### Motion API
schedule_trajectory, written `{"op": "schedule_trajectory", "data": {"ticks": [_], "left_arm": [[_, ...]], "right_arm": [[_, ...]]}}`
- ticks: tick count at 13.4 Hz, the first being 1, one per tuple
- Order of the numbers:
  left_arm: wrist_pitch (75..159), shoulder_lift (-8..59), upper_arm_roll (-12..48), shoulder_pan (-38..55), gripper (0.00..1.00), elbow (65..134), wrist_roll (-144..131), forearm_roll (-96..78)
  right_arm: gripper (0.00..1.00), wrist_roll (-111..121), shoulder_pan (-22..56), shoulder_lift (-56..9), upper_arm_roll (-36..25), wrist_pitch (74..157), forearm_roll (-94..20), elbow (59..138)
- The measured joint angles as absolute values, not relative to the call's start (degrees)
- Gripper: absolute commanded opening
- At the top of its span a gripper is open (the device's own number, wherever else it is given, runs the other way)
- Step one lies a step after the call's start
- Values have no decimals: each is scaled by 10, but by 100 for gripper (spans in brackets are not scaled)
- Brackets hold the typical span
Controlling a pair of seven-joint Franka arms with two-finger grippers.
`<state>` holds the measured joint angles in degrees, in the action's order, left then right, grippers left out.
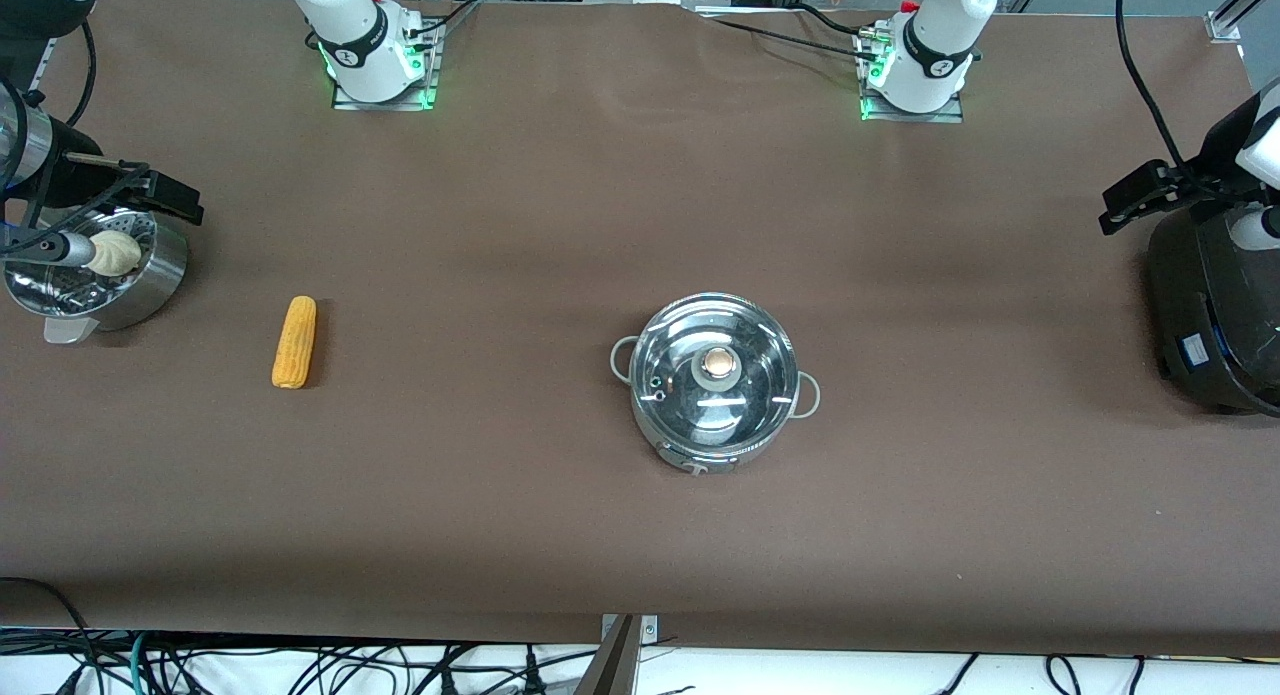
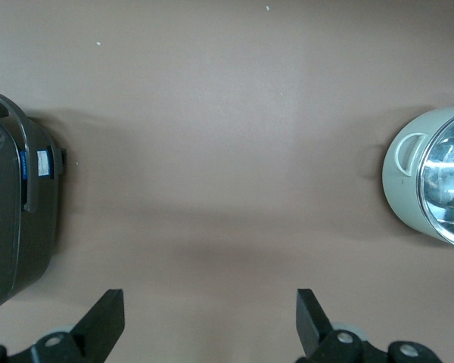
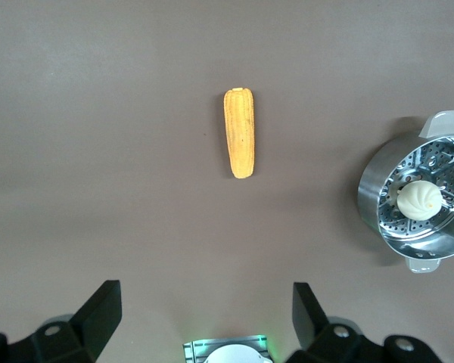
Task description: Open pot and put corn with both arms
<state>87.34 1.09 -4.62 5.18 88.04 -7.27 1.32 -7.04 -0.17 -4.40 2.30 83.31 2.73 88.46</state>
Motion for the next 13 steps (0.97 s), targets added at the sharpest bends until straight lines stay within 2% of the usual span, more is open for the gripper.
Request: {"op": "schedule_trajectory", "data": {"ticks": [13], "left_arm": [[873, 22, -46, 44, 100, 880, -72, 13]], "right_arm": [[100, -70, -2, -44, 23, 834, 27, 885]]}}
